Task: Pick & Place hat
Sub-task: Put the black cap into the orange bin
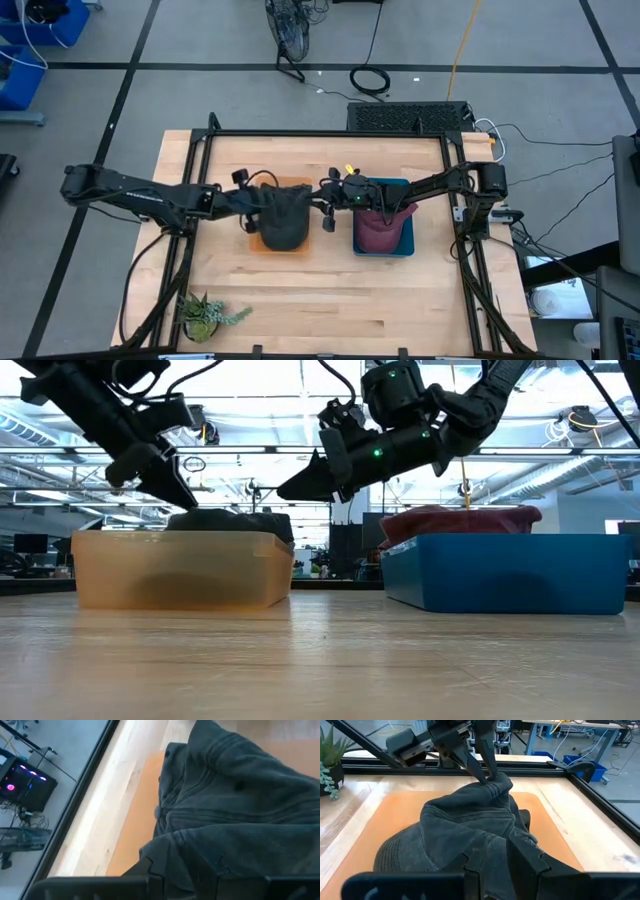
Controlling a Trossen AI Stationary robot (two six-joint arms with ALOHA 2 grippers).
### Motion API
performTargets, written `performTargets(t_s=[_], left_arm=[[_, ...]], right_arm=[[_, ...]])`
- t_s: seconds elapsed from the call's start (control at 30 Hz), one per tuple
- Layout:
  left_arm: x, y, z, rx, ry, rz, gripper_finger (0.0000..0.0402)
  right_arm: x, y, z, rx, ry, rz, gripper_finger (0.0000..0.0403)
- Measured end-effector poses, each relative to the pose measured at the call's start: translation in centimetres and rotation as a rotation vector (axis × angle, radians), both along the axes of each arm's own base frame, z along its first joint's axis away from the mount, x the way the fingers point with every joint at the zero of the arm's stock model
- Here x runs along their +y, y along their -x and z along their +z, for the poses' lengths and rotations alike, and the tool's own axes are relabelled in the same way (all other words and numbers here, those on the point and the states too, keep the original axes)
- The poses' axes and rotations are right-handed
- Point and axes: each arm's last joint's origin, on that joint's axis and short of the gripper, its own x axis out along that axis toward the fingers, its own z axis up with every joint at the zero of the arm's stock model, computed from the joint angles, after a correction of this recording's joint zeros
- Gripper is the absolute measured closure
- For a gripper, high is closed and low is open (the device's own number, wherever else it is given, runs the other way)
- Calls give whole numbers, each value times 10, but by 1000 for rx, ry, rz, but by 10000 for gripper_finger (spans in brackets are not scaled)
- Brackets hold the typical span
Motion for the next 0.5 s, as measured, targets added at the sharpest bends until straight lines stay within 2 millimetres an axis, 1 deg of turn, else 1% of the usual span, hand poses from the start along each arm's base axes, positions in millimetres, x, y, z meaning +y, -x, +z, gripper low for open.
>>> performTargets(t_s=[0.23,0.37,0.5], left_arm=[[-1,4,10,-69,-1,-1,346],[0,5,17,-124,-6,1,357],[2,4,18,-136,-6,14,371]], right_arm=[[0,0,0,1,1,-1,344],[-1,0,-6,26,9,-37,344],[-4,-1,-13,50,19,-81,344]])
